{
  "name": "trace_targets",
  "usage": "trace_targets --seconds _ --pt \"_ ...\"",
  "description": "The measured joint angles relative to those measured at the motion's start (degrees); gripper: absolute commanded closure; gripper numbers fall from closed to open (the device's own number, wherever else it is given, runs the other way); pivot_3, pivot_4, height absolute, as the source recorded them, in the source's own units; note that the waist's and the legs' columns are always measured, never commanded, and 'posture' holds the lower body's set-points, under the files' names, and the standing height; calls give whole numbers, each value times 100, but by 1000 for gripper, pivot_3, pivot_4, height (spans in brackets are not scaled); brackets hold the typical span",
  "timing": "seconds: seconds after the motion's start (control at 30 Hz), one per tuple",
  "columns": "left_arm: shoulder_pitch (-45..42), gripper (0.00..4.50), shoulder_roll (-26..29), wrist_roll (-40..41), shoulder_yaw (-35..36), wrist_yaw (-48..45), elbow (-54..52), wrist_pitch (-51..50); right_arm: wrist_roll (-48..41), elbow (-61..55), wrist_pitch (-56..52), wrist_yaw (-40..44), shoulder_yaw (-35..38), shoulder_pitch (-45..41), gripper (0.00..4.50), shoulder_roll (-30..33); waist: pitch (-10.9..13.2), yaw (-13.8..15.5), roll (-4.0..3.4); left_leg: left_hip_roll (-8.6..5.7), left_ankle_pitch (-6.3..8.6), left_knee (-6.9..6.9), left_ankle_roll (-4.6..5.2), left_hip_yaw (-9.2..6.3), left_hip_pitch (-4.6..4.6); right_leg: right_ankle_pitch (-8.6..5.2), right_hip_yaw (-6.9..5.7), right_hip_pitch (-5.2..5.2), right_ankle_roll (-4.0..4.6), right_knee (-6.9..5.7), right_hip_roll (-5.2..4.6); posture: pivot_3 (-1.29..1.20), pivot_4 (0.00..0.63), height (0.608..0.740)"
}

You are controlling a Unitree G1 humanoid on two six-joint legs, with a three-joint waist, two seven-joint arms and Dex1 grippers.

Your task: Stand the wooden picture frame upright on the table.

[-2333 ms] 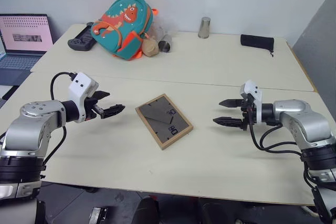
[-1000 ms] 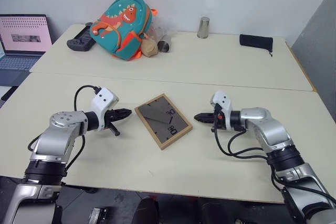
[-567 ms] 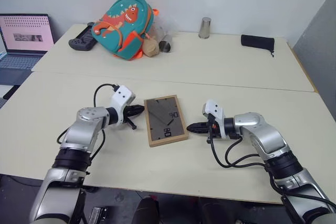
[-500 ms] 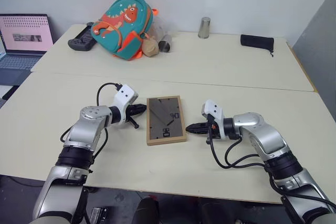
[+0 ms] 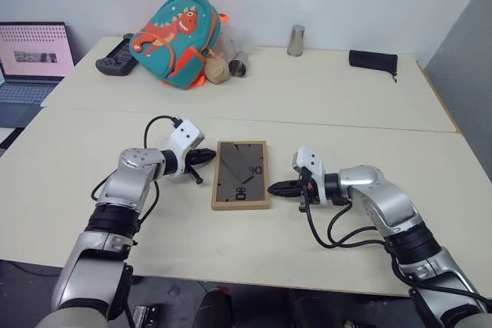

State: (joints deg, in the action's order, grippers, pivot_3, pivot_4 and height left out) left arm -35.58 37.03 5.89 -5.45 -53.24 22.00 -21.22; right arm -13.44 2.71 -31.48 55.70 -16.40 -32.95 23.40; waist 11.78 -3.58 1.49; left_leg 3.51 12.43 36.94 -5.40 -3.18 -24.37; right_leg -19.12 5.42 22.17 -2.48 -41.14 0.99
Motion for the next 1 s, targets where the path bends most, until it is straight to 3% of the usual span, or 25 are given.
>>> trace_targets --seconds 0.2,0.5,1.0 --pt "606 4478 380 296 118 -394 -883 -473 206 379 124 -431 107 -58 4500 -168 0 24 0 -2 0 0 0 -1 0 0 -1 -1 0 0 -2 0 150 740" --pt "662 4478 -5 283 18 -194 -1287 -749 377 535 237 -533 78 -97 4500 -260 0 39 0 -3 0 0 1 -2 -1 0 -1 -2 0 1 -2 0 150 740" --pt "518 4478 -534 162 -337 -92 -1563 -1008 270 -50 -170 -149 405 273 4500 371 0 88 0 -8 1 0 1 -2 -2 0 0 -5 0 6 -3 0 150 740"
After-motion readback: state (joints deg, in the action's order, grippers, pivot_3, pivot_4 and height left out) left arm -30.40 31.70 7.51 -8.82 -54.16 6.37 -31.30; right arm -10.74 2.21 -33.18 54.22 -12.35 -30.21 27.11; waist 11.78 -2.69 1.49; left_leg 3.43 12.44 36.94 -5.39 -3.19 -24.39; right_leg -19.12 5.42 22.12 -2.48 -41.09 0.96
